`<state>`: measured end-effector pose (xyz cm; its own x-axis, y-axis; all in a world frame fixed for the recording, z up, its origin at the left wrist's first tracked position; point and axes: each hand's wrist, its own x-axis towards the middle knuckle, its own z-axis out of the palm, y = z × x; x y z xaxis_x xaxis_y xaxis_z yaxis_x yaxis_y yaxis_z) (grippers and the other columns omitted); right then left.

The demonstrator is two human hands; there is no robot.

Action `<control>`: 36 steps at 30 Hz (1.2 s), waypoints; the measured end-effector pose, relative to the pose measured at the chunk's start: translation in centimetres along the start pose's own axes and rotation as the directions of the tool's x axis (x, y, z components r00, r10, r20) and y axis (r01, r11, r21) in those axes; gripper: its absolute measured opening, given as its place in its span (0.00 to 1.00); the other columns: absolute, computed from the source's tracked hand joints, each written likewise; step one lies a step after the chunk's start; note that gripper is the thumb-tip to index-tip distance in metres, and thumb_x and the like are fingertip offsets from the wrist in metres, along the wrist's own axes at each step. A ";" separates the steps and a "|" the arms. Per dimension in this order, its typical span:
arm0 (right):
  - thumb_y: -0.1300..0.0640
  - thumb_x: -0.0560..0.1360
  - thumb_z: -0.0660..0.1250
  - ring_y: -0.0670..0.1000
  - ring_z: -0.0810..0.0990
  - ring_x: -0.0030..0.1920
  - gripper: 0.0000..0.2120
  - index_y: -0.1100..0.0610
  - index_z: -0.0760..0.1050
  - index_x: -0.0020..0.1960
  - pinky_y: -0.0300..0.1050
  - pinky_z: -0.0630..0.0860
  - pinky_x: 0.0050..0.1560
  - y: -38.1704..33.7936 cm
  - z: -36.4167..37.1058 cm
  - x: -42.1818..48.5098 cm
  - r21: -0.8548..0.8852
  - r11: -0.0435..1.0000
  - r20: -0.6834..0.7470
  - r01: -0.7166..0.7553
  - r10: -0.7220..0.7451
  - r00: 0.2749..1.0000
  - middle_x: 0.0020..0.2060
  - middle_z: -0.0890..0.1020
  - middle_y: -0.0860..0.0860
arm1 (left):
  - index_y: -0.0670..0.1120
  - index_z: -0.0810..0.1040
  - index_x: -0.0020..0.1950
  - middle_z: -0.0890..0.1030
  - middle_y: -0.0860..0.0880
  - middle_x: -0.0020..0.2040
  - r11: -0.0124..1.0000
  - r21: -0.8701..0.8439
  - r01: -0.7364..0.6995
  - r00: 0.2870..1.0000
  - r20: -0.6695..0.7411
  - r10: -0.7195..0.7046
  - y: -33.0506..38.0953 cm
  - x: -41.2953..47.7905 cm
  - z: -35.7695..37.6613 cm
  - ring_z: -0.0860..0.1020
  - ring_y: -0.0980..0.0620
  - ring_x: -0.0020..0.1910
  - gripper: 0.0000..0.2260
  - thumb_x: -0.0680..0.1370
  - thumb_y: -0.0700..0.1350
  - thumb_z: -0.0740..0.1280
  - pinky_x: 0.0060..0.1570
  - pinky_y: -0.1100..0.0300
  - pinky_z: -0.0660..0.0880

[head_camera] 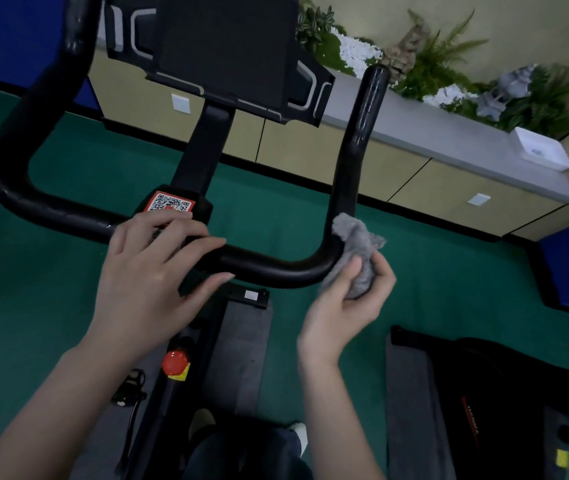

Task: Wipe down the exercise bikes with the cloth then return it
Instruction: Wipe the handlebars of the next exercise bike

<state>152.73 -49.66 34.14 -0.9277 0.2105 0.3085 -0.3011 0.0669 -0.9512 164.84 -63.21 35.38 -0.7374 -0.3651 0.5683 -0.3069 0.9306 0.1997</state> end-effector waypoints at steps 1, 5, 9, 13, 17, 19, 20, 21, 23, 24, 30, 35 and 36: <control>0.63 0.80 0.61 0.42 0.77 0.53 0.06 0.58 0.71 0.57 0.35 0.73 0.55 -0.2 0.2 -0.1 0.025 0.996 -0.025 -0.081 0.081 0.996 0.51 0.77 0.50 | 0.46 0.82 0.54 0.81 0.50 0.51 1.000 0.000 -0.001 1.000 0.003 0.001 0.0 0.0 0.0 0.73 0.44 0.57 0.17 0.76 0.57 0.65 0.53 0.51 0.66; 0.59 0.81 0.61 0.43 0.78 0.51 0.05 0.51 0.70 0.55 0.34 0.73 0.52 -0.7 0.2 -2.7 0.114 0.957 -0.053 -0.266 0.273 0.960 0.51 0.78 0.50 | 0.45 0.82 0.54 0.81 0.49 0.51 1.000 -0.013 -0.004 1.000 0.016 0.004 0.2 0.2 -0.2 0.73 0.43 0.57 0.18 0.76 0.58 0.65 0.53 0.50 0.65; 0.58 0.80 0.62 0.42 0.79 0.47 0.05 0.48 0.71 0.52 0.33 0.73 0.48 -1.0 0.2 -3.4 0.231 0.879 -0.045 -0.417 0.438 0.898 0.49 0.79 0.48 | 0.43 0.81 0.56 0.80 0.46 0.51 0.999 -0.030 0.015 1.000 0.016 -0.014 1.0 0.4 -0.4 0.72 0.42 0.57 0.21 0.78 0.58 0.61 0.56 0.49 0.65; 0.60 0.80 0.61 0.42 0.80 0.45 0.05 0.51 0.72 0.50 0.36 0.74 0.48 -1.0 0.6 -1.5 0.386 0.754 -0.008 -0.531 0.578 0.816 0.47 0.80 0.49 | 0.42 0.80 0.58 0.79 0.45 0.52 0.996 -0.080 -0.030 0.997 0.063 0.035 3.5 1.5 0.3 0.74 0.43 0.58 0.22 0.79 0.58 0.59 0.61 0.49 0.65; 0.60 0.80 0.61 0.46 0.81 0.46 0.03 0.54 0.73 0.51 0.46 0.76 0.55 -1.1 0.4 -1.4 0.483 0.640 0.067 -0.597 0.653 0.755 0.47 0.82 0.51 | 0.43 0.78 0.61 0.79 0.46 0.52 0.991 -0.109 -0.082 0.989 0.114 0.095 5.7 2.3 1.9 0.77 0.45 0.53 0.21 0.79 0.57 0.61 0.64 0.49 0.67; 0.61 0.80 0.62 0.49 0.81 0.47 0.03 0.54 0.73 0.51 0.53 0.75 0.59 -1.1 0.1 -1.4 0.513 0.576 0.126 -0.637 0.683 0.720 0.47 0.82 0.53 | 0.43 0.79 0.61 0.80 0.47 0.50 0.990 -0.121 -0.071 0.989 0.119 0.086 6.1 2.2 2.5 0.78 0.46 0.50 0.21 0.79 0.57 0.61 0.63 0.49 0.69; 0.61 0.80 0.62 0.50 0.81 0.48 0.03 0.55 0.73 0.51 0.55 0.74 0.61 -1.1 -0.1 -1.0 0.520 0.550 0.156 -0.653 0.690 0.706 0.46 0.82 0.53 | 0.44 0.79 0.60 0.80 0.48 0.50 0.990 -0.121 -0.067 0.990 0.116 0.081 6.2 2.1 2.8 0.78 0.46 0.49 0.20 0.79 0.58 0.61 0.61 0.50 0.70; 0.61 0.80 0.61 0.51 0.80 0.49 0.03 0.55 0.72 0.51 0.57 0.73 0.63 -1.1 -0.2 -0.4 0.524 0.537 0.182 -0.661 0.688 0.703 0.47 0.82 0.54 | 0.44 0.79 0.59 0.80 0.48 0.49 0.991 -0.118 -0.066 0.991 0.109 0.079 6.3 2.0 2.9 0.78 0.46 0.47 0.20 0.79 0.58 0.61 0.58 0.50 0.70; 0.63 0.80 0.61 0.53 0.79 0.52 0.03 0.57 0.72 0.52 0.54 0.74 0.64 -0.9 -0.2 1.1 0.512 0.585 0.201 -0.630 0.631 0.749 0.50 0.80 0.56 | 0.45 0.80 0.58 0.80 0.50 0.47 0.991 -0.117 -0.066 0.993 0.090 0.077 6.4 1.9 3.2 0.78 0.47 0.45 0.18 0.79 0.57 0.61 0.53 0.51 0.70; 0.63 0.80 0.61 0.52 0.79 0.52 0.04 0.57 0.72 0.52 0.49 0.76 0.62 -0.9 -0.2 1.7 0.474 0.664 0.188 -0.579 0.566 0.803 0.51 0.80 0.56 | 0.46 0.80 0.57 0.80 0.50 0.47 0.990 -0.120 -0.069 0.994 0.080 0.079 6.3 1.9 3.2 0.78 0.47 0.45 0.17 0.79 0.57 0.62 0.52 0.52 0.70; 0.65 0.76 0.65 0.55 0.78 0.52 0.06 0.60 0.77 0.52 0.43 0.74 0.56 -0.5 -1.7 2.6 -0.065 0.970 0.340 0.233 -0.198 0.919 0.49 0.80 0.53 | 0.48 0.82 0.53 0.80 0.52 0.46 0.984 -0.161 -0.077 0.994 0.058 0.087 6.3 2.0 3.2 0.78 0.48 0.43 0.14 0.78 0.56 0.64 0.47 0.52 0.71; 0.71 0.73 0.68 0.58 0.76 0.51 0.07 0.65 0.79 0.50 0.39 0.68 0.55 -1.7 -0.6 9.3 -0.115 0.710 0.764 0.694 -0.383 0.519 0.47 0.81 0.56 | 0.48 0.83 0.51 0.81 0.51 0.45 0.985 -0.170 -0.034 0.997 0.065 0.046 6.6 2.0 2.9 0.79 0.48 0.43 0.13 0.77 0.56 0.66 0.47 0.54 0.69; 0.73 0.71 0.68 0.57 0.75 0.51 0.09 0.65 0.79 0.50 0.37 0.67 0.55 -2.2 -0.1 10.3 -0.080 0.657 0.842 0.750 -0.358 0.404 0.47 0.81 0.56 | 0.48 0.83 0.51 0.81 0.51 0.45 0.984 -0.175 -0.020 0.997 0.070 0.032 6.7 2.1 2.8 0.79 0.48 0.43 0.13 0.76 0.56 0.66 0.47 0.54 0.68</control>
<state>143.87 -47.56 39.43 -0.4525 -0.7601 0.4664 -0.8757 0.2800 -0.3934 159.58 -57.83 35.65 -0.7872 -0.3357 0.5174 -0.1822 0.9280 0.3250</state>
